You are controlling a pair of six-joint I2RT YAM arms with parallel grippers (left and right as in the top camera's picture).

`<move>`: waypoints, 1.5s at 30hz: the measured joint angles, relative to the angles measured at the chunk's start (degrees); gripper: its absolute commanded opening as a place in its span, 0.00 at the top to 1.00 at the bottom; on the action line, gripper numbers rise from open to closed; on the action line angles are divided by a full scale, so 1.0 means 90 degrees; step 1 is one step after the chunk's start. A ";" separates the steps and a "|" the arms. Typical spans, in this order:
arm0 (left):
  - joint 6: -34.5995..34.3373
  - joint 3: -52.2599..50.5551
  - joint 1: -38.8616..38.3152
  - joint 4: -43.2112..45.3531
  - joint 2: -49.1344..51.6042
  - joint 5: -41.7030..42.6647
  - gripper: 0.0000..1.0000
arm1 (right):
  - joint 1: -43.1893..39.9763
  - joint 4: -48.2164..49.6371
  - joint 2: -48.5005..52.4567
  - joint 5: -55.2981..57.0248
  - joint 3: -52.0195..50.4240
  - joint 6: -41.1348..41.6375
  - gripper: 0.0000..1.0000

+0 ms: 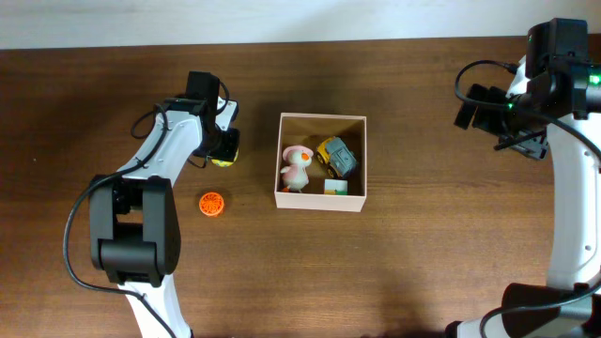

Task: Pack container
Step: 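Grasp the yellow lettered ball with the left gripper, then carry the ball with the left gripper into the box and release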

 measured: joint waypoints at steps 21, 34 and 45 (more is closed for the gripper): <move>-0.0641 0.3062 -0.1647 -0.3327 -0.0444 0.0080 0.81 | 0.0000 -0.0002 0.0000 0.0000 0.0000 -0.0002 0.01; -0.1877 0.1620 -0.3106 -0.1705 -0.0442 0.0119 0.63 | 0.0000 0.0000 0.0000 0.0000 0.0000 0.0002 0.01; -0.2120 0.1846 -0.3157 -0.2106 -0.0386 -0.0053 0.01 | 0.0000 -0.0002 0.0000 0.0000 0.0000 0.0000 0.01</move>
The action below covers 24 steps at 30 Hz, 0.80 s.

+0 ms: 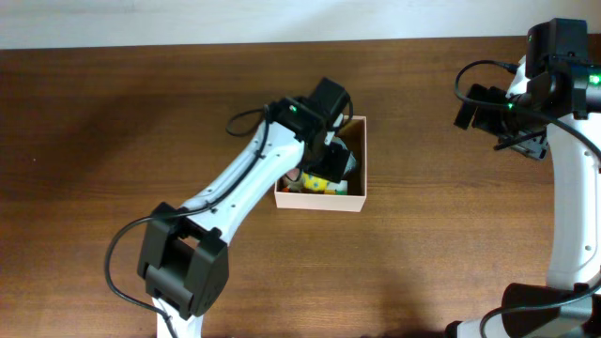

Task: Pack container
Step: 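Carry the ball with the left gripper into the box and release, then lower the left gripper onto the orange mesh toy and grasp it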

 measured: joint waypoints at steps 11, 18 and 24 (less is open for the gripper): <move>0.0185 0.0979 0.0882 -0.1467 -0.0107 -0.0340 0.33 | 0.0000 0.0000 0.0000 0.0000 0.0000 -0.0002 0.01; 0.0206 0.0967 0.1744 -0.2040 -0.0107 -0.0886 0.34 | 0.0000 0.0002 0.0000 0.0000 0.0000 0.0002 0.01; 0.0206 0.0289 0.2633 -0.2096 -0.0129 -0.0775 0.33 | 0.0000 0.0002 0.0000 0.0000 0.0000 0.0000 0.01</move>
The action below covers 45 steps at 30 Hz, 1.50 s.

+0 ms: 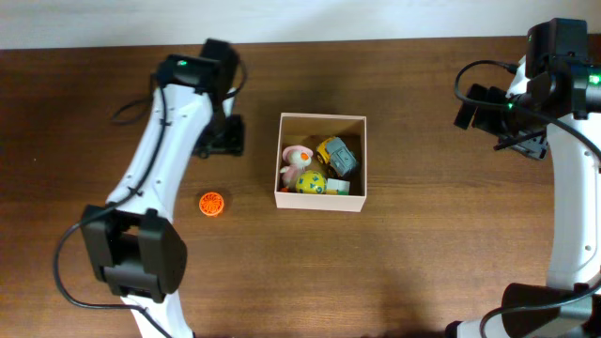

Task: Pack container
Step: 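Lower the left gripper onto the orange mesh toy and grasp it, then carry the orange toy with the left gripper into the box and release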

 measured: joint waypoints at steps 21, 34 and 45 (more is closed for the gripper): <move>0.0267 -0.3538 0.0602 0.2754 0.0000 0.0578 0.26 | 0.0000 -0.0002 0.0000 0.0000 0.0000 0.0002 0.01; 0.0291 -0.3878 0.0607 0.3082 -0.0129 0.0559 0.42 | 0.0000 -0.0002 0.0000 0.0000 0.0000 0.0000 0.01; 0.0362 -0.3407 0.0605 0.2625 -0.0134 0.0576 0.53 | 0.0000 -0.0002 0.0000 0.0000 0.0000 0.0002 0.01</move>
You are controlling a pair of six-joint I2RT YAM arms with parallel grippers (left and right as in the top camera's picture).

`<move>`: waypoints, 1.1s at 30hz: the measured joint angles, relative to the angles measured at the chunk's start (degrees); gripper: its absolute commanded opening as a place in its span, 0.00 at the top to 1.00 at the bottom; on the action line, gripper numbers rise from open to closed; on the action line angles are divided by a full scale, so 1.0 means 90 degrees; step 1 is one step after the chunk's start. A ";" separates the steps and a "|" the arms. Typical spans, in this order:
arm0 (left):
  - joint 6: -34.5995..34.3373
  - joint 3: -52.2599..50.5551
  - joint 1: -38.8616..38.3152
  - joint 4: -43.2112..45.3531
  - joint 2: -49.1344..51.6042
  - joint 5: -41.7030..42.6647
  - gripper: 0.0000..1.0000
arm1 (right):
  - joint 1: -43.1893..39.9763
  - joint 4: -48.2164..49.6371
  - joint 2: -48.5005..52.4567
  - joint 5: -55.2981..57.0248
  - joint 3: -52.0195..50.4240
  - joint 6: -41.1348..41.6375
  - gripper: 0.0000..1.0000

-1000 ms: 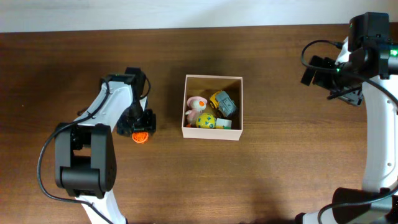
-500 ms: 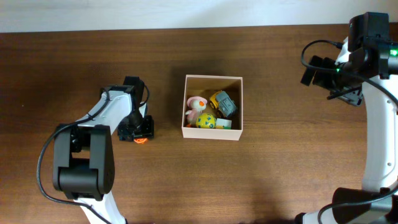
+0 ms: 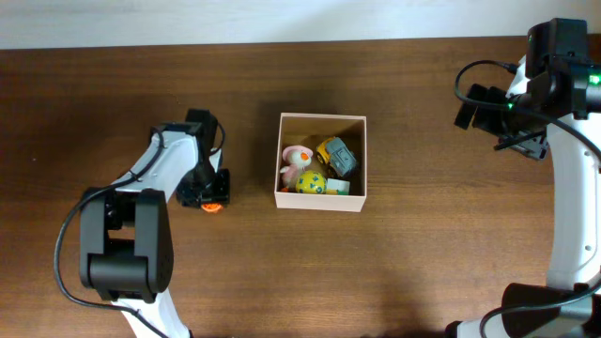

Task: Pack container
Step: 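Carry the orange toy with the left gripper into the box and release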

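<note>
The container is a white open box (image 3: pixel 322 201) in the middle of the table. Inside it lie a pink duck toy (image 3: pixel 295 158), a yellow-green ball (image 3: pixel 311 182), a yellow and grey toy car (image 3: pixel 338 155) and a small green block (image 3: pixel 336 187). An orange disc (image 3: pixel 215 207) lies left of the box, half covered by my left gripper (image 3: pixel 207 195), which is low over it and looks open. My right gripper (image 3: pixel 473 107) hangs at the far right, well away from the box, and its jaws cannot be made out.
The brown table's back edge meets a pale wall along the top. The left arm's base (image 3: pixel 120 258) stands at the front left, and the right arm's column (image 3: pixel 573 216) runs down the right side.
My left gripper has moved from the back left of the box down to the orange disc and now covers part of it. The right arm and the box contents are unchanged.
First my left gripper was on a yellow ball left of the box, with the orange disc lying free. Then it reached over the box. After that the ball lay in the box and the gripper stood back left. Now it is on the disc.
</note>
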 measured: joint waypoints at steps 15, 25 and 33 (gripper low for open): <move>-0.0002 0.2827 -0.1222 -0.0204 -0.1409 0.0777 0.56 | 0.0000 0.0000 0.0000 0.0000 0.0000 0.0002 0.01; -0.0002 0.2851 -0.2540 0.0525 -0.0442 0.0578 0.63 | 0.0000 0.0000 0.0000 0.0000 0.0000 -0.0005 0.01; 0.0029 0.2827 -0.2650 0.1037 0.0835 0.0461 0.38 | 0.0000 0.0002 0.0000 0.0000 0.0000 0.0000 0.01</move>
